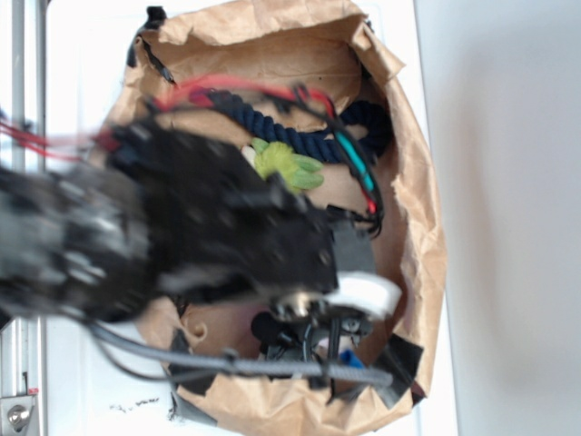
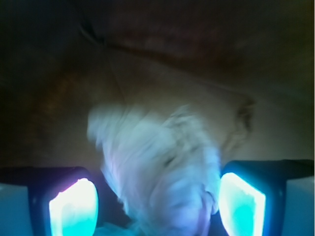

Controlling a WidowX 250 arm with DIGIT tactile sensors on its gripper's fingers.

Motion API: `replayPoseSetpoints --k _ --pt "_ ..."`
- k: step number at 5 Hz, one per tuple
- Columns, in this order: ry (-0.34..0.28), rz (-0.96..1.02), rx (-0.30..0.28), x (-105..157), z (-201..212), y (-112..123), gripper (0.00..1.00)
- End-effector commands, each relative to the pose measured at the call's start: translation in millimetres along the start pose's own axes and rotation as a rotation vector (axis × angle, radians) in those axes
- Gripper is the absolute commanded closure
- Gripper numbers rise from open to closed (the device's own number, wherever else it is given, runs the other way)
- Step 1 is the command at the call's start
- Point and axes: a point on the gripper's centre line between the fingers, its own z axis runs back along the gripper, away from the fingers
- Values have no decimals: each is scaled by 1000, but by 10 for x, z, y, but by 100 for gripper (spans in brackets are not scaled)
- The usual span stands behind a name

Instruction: Grab the white paper.

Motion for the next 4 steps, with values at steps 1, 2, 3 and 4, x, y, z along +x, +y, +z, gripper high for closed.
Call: replayPoseSetpoints --k 1,2,3,4 --pt "-5 -13 40 6 34 -242 100" --pt "-34 34 12 143 292 -32 100" --pt "-76 139 -17 272 763 408 100" --pt "-114 222 -10 254 1164 786 100"
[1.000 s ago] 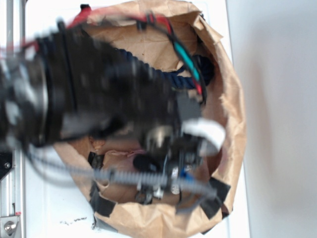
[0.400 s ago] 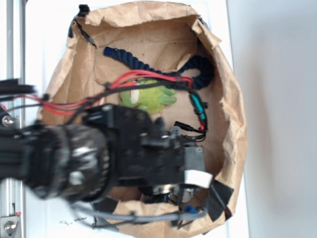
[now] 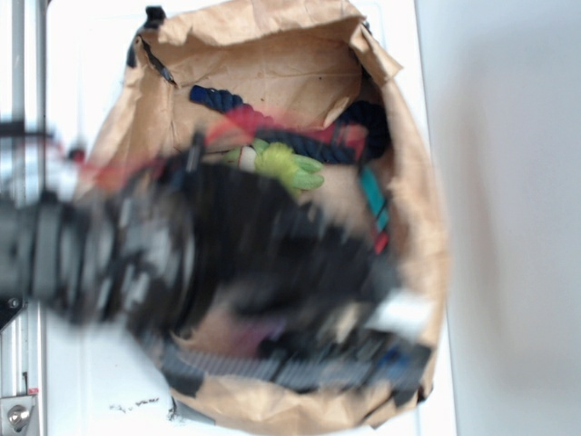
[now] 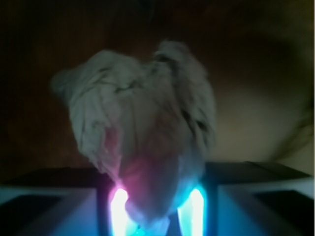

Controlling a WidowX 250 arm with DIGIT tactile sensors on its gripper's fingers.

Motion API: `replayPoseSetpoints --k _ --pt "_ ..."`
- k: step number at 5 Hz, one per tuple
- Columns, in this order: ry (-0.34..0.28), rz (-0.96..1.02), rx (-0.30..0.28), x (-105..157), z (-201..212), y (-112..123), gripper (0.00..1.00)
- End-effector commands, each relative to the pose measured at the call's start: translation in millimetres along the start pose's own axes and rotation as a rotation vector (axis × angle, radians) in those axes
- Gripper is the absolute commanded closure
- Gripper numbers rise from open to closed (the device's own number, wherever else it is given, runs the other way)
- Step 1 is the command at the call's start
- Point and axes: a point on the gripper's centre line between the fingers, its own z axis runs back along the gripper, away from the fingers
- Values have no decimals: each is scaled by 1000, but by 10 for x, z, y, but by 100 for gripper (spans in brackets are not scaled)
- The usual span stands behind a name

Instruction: Grab the white paper.

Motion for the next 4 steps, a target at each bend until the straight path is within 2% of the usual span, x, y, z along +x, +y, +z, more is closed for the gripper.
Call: replayPoseSetpoints --k 1,2,3,4 --pt "-134 126 35 96 1208 524 100" --pt "-63 204 158 -48 1383 613 100" --pt "-145 242 419 -375 1531 434 100" --pt "-137 249 393 -504 1634 312 100"
